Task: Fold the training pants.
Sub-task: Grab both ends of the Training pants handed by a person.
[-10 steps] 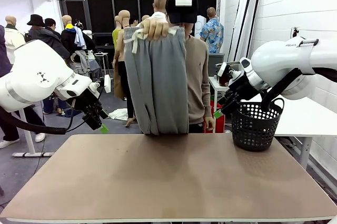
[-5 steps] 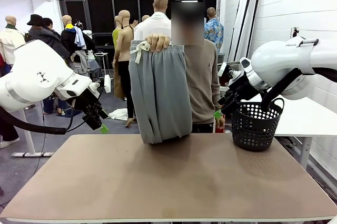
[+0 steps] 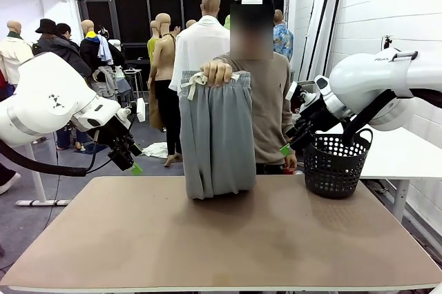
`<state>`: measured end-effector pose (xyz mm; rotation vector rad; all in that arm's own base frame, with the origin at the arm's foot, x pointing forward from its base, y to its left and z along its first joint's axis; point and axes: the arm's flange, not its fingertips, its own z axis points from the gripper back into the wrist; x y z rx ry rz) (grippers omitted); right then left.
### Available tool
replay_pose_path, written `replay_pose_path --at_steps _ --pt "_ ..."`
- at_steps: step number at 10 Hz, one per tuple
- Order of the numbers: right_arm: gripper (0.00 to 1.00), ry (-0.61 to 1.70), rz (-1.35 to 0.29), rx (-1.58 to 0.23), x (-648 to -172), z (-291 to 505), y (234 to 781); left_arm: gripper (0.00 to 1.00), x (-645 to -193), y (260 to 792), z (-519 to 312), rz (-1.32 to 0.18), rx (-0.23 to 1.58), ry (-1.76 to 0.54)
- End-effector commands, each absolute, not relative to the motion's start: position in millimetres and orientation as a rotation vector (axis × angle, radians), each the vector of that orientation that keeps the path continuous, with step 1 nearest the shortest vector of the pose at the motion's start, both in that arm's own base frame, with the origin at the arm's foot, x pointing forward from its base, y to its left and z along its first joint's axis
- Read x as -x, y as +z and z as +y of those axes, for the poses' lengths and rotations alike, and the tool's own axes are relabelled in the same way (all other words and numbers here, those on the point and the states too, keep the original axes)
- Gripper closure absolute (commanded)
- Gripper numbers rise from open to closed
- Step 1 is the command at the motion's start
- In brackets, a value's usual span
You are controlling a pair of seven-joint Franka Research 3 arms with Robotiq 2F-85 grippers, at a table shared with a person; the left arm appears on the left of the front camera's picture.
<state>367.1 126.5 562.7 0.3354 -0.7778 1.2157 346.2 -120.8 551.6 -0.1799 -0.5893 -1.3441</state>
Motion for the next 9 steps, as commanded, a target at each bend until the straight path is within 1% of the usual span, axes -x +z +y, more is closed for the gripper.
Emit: replay_pose_path --at_steps 1,6,7,9 --pt "0.0 1.213 -0.791 -0.37 -368.0 127.0 561.5 0.0 -347.6 553.4 -118.6 -0.59 0.204 -1.348" --pt "0.0 1.213 -0.791 -0.37 -368.0 127.0 561.5 0.0 -347.6 553.4 -118.6 -0.59 0.204 -1.348" --pt "0.0 1.216 -0.778 -0.335 -367.1 126.5 562.7 0.0 -346.2 551.6 -120.8 -0.589 0.18 -1.344" --pt "0.0 1.279 -0.827 -0.337 -374.7 123.0 565.4 0.0 -360.2 559.1 -122.3 -0.628 0.146 -1.397"
